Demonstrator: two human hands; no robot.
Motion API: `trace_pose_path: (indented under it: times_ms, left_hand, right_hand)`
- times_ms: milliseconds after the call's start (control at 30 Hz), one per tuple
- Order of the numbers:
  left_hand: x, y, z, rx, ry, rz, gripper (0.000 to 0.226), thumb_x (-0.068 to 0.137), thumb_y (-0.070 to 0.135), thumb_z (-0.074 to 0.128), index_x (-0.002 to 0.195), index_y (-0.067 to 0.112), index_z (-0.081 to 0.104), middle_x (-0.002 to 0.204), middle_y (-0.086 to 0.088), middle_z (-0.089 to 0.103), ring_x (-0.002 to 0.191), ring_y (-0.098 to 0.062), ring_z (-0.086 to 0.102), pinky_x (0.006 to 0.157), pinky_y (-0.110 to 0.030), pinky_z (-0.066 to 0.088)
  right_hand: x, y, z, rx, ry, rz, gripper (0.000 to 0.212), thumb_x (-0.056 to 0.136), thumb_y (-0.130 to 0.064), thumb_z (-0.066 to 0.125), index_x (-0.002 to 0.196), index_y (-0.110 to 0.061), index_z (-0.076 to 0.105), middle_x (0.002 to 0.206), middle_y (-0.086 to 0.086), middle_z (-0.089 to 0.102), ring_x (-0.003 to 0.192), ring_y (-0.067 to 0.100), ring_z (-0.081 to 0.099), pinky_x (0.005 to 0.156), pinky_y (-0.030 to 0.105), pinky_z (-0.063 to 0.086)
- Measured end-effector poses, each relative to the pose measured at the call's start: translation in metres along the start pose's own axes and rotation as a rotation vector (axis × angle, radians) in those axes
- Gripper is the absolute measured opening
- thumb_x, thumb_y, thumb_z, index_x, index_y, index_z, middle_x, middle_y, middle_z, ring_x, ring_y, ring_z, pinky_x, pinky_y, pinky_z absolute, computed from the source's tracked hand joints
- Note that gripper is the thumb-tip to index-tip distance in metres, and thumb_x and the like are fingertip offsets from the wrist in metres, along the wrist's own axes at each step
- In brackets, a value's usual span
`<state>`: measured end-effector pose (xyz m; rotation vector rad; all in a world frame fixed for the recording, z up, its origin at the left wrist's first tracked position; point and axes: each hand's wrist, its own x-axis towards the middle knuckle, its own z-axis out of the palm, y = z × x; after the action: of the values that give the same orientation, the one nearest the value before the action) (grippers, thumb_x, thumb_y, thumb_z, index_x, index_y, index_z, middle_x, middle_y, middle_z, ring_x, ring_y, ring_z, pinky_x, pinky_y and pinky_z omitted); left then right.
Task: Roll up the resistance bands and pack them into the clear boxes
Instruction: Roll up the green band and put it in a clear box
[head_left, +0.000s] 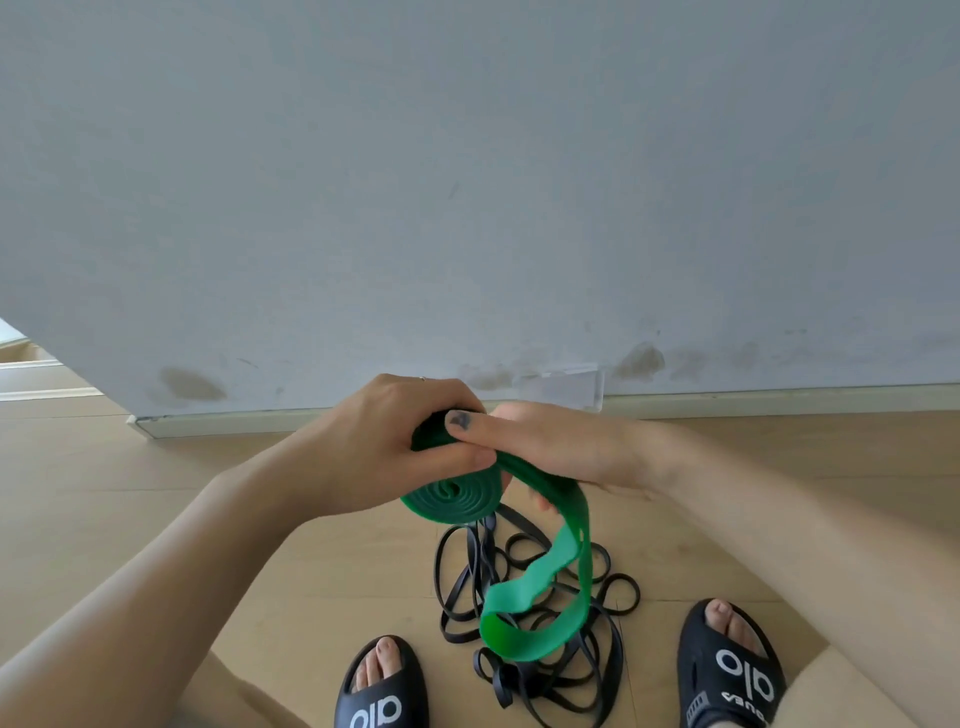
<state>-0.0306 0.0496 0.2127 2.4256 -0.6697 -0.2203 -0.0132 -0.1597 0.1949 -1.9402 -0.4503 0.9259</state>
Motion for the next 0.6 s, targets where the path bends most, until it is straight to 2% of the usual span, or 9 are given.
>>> trace_pose_path:
  times_ms: [67,167,267,333,433,500,600]
  left_hand:
    - [0.0,-0.005,-0.004,-0.038,-0.013,-0.101,0.021,0.09,0.055,0.067,0.098,0.036,0.068,0.085,0.014,0.07,0.082,-0.005,0.066,0.066,-0.018,0.05]
    - [0.001,-0.012,-0.01,-0.137,-0.029,-0.179,0.004,0.096,0.042,0.067,0.094,0.039,0.068,0.084,0.019,0.07,0.078,-0.001,0.064,0.066,-0.015,0.047]
    - [0.002,-0.011,-0.012,-0.195,0.011,-0.167,0.014,0.092,0.05,0.068,0.097,0.038,0.07,0.089,0.016,0.072,0.083,-0.004,0.066,0.069,-0.015,0.049]
    - [0.002,-0.008,-0.01,-0.225,0.036,-0.147,0.023,0.086,0.057,0.062,0.098,0.039,0.07,0.091,0.016,0.073,0.085,-0.005,0.067,0.07,-0.016,0.051]
    - [0.001,-0.006,-0.005,-0.271,0.081,-0.125,0.018,0.09,0.05,0.06,0.099,0.038,0.07,0.091,0.014,0.073,0.085,-0.006,0.067,0.07,-0.015,0.05]
    - [0.0,-0.007,-0.005,-0.295,0.093,-0.11,0.014,0.09,0.047,0.063,0.099,0.038,0.069,0.091,0.014,0.072,0.085,-0.006,0.067,0.071,-0.015,0.05]
    - [-0.003,-0.004,-0.006,-0.281,-0.014,-0.104,0.029,0.079,0.051,0.073,0.103,0.036,0.067,0.094,0.011,0.072,0.088,-0.009,0.068,0.071,-0.02,0.053]
  right_hand:
    - [-0.003,-0.001,-0.005,-0.143,0.076,0.012,0.085,0.083,-0.087,0.032,0.116,-0.016,0.065,0.103,0.007,0.074,0.066,0.014,0.062,0.066,0.027,0.054]
    - [-0.004,0.003,-0.009,-0.072,0.111,0.028,0.067,0.094,-0.079,0.035,0.12,-0.023,0.063,0.098,0.0,0.079,0.063,0.011,0.056,0.065,0.026,0.047]
    - [-0.004,0.006,-0.008,0.182,-0.06,0.017,0.059,0.097,-0.074,0.038,0.132,-0.031,0.06,0.11,0.005,0.079,0.059,0.012,0.044,0.061,0.026,0.043]
    - [-0.005,0.008,-0.005,0.385,-0.153,0.011,0.058,0.097,-0.069,0.044,0.137,-0.028,0.056,0.114,0.008,0.078,0.057,0.013,0.044,0.061,0.027,0.045]
    - [-0.003,0.01,-0.001,0.599,-0.159,-0.042,0.05,0.097,-0.056,0.054,0.129,-0.018,0.061,0.097,-0.001,0.074,0.054,0.01,0.051,0.056,0.028,0.044]
    - [0.0,0.013,0.001,0.623,-0.122,-0.059,0.053,0.094,-0.057,0.062,0.129,-0.017,0.064,0.096,0.003,0.068,0.059,0.012,0.047,0.058,0.029,0.044]
    - [0.004,0.016,0.007,0.5,-0.06,-0.026,0.052,0.089,-0.063,0.064,0.114,-0.017,0.069,0.085,-0.002,0.062,0.059,0.01,0.045,0.059,0.027,0.04]
